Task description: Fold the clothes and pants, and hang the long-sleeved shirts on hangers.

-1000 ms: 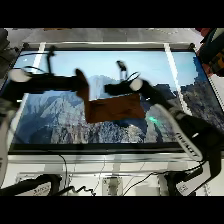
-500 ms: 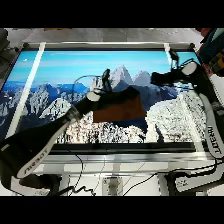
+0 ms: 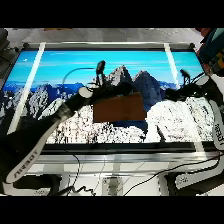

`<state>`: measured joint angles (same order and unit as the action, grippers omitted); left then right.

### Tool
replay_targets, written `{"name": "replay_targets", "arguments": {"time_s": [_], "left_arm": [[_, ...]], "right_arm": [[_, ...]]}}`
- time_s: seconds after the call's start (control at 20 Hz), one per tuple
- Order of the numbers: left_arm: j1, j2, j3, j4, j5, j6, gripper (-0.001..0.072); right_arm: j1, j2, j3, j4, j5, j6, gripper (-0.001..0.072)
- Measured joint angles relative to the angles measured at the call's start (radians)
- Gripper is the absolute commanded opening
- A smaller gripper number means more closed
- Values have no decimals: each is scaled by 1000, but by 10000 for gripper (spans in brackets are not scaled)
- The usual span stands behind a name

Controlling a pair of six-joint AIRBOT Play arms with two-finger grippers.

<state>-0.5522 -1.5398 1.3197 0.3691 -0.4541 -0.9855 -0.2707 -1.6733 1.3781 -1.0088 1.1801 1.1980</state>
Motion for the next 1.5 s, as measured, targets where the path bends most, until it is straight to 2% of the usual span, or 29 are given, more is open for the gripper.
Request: {"name": "replay_targets", "arguments": {"time_s": [0.05,0.15,0.3,0.65,0.7,0.75,0.8,0.85,1.0,1.05,1.15,1.35,1.4,1.5], "left_arm": [[27,24,0,65,-29,6,705],[80,64,0,209,-79,14,705],[163,109,0,382,-180,17,705],[322,140,0,532,-407,20,705],[337,142,0,559,-430,20,705],[352,143,0,591,-456,20,705],[364,143,0,623,-483,21,705],[375,145,0,657,-511,20,704],[403,162,0,748,-585,20,678],[410,176,0,782,-603,15,593],[419,214,0,875,-631,-5,351],[426,325,0,1106,-687,-28,41],[427,354,0,1155,-702,-29,14],[428,410,0,1233,-724,-32,14]], "right_arm": [[-1,-18,-27,76,8,-42,550],[13,-50,-66,190,3,-76,554],[68,-87,-93,282,-42,-80,554],[225,-151,-108,360,-160,-50,539],[244,-156,-108,359,-170,-46,396],[262,-161,-110,356,-184,-42,207],[277,-165,-110,347,-190,-39,57],[291,-167,-108,340,-189,-36,12],[312,-157,-84,339,-196,-37,12],[310,-146,-71,341,-198,-37,12],[290,-115,-40,339,-200,-37,12],[176,-14,8,254,-221,23,12],[131,18,14,209,-223,56,12],[31,79,22,102,-213,136,12]]}}
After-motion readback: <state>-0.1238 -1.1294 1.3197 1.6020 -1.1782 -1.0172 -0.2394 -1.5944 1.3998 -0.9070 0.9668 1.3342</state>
